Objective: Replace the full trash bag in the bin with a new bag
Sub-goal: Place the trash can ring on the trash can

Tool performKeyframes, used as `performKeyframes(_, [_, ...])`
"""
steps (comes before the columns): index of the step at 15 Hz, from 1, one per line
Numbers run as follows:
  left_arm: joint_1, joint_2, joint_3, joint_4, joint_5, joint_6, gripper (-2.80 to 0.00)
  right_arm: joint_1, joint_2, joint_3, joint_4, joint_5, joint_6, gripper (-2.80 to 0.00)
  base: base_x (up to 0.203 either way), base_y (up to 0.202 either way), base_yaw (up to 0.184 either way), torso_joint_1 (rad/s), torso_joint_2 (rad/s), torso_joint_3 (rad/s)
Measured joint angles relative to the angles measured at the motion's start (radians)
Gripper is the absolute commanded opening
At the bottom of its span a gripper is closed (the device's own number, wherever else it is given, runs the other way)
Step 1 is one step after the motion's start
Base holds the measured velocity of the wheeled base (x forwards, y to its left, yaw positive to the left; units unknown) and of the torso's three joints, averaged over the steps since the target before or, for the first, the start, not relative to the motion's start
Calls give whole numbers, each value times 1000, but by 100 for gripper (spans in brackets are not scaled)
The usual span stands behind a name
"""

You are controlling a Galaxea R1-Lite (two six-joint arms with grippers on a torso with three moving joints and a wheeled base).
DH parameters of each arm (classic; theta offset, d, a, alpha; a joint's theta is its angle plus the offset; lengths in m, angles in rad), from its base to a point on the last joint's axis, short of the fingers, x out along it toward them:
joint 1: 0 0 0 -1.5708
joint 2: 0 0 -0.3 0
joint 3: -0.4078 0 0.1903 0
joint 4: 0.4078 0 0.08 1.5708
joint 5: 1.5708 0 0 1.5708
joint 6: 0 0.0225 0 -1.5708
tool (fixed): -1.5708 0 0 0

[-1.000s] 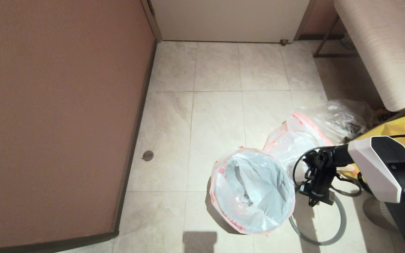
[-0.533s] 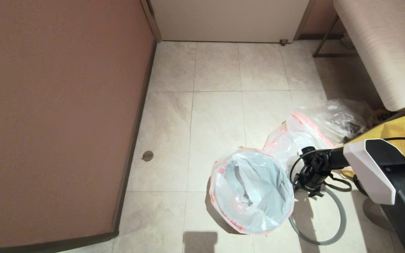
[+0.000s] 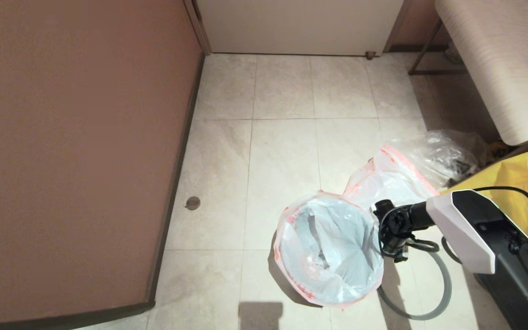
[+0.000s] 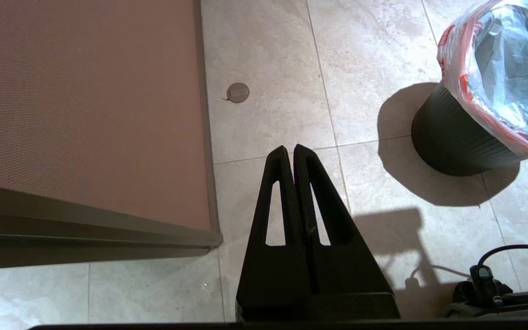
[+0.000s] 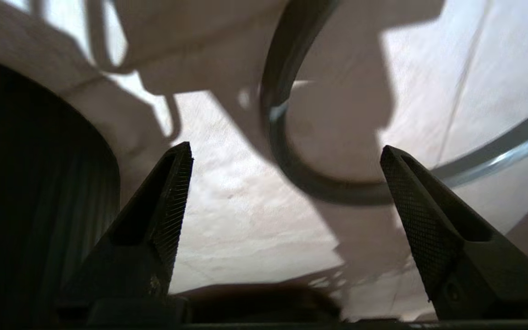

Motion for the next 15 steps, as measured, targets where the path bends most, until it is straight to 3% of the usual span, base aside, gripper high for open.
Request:
performKeyframes(2, [0,0,0,0,0,0,-280,-54,-24,7,-66,16,-120,0,0,0,0,0,0,0])
performKeyframes(5, [0,0,0,0,0,0,-280,-133,-54,9,-83,116,-215,0,0,0,0,0,0,0])
performKeyframes(8, [0,0,0,0,0,0,-280,-145,-57,10,-122,276,-226,0,0,0,0,0,0,0])
performKeyframes(9, [0,0,0,0,0,0,-280,-141,-55,10,-122,294,-231,0,0,0,0,0,0,0])
performKeyframes(11, [0,0,0,0,0,0,-280,-123,-49,5,-126,305,-169,0,0,0,0,0,0,0])
performKeyframes(15, [0,0,0,0,0,0,-280,-171,-10,4,-122,298,-240,0,0,0,0,0,0,0])
